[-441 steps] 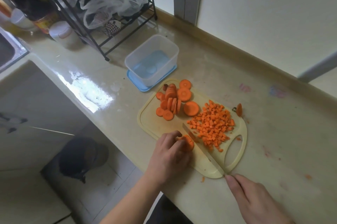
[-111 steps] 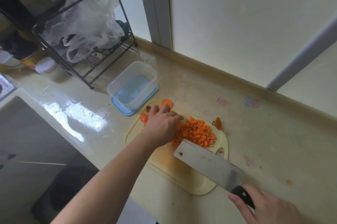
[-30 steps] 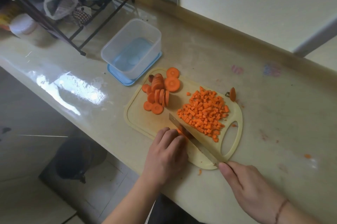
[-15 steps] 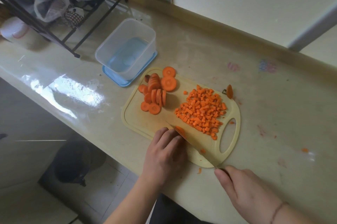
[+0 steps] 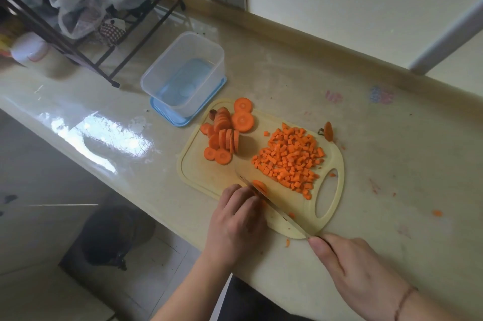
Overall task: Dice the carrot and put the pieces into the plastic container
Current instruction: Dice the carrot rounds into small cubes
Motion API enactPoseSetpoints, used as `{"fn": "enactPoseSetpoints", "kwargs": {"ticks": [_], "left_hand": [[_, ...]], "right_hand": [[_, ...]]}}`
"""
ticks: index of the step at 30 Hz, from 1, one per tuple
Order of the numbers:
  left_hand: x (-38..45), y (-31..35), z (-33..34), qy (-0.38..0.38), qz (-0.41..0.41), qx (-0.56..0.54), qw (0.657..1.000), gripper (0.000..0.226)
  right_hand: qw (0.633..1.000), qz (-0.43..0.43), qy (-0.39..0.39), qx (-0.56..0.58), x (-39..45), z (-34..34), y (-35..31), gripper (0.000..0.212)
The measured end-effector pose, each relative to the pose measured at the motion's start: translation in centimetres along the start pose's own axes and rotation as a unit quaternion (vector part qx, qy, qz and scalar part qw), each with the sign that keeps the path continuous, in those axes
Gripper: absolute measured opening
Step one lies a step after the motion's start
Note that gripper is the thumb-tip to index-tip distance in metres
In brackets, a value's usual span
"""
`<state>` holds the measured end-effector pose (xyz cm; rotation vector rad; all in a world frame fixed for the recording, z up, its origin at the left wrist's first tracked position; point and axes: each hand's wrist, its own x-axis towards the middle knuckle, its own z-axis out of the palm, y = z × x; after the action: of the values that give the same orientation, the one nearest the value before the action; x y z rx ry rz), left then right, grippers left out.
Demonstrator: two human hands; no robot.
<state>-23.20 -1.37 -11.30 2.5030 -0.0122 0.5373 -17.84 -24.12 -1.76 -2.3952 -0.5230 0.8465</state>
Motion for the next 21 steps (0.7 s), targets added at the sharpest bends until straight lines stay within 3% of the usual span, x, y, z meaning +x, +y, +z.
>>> {"fn": "enactPoseSetpoints", "kwargs": {"ticks": [6,12,21], "left_hand": [[0.0,-0.2,0.1,0.013,0.009,-0.003,1.000,0.022],[0.5,0.2,-0.1,0.023,0.008,-0.021,0.999,0.012],[0.0,0.0,-0.3,0.032,0.024,-0.005,0.999,0.009]], "right_hand": [[0.998,0.038,-0.007,-0.045,-0.7,0.5,0.5,0.097],[1.000,0.003,-0.005,-0.028,1.9,1.0,-1.6,0.062],[1.000,-0.010,0.007,0.011,0.5,0.4,-0.6,0.071]]}}
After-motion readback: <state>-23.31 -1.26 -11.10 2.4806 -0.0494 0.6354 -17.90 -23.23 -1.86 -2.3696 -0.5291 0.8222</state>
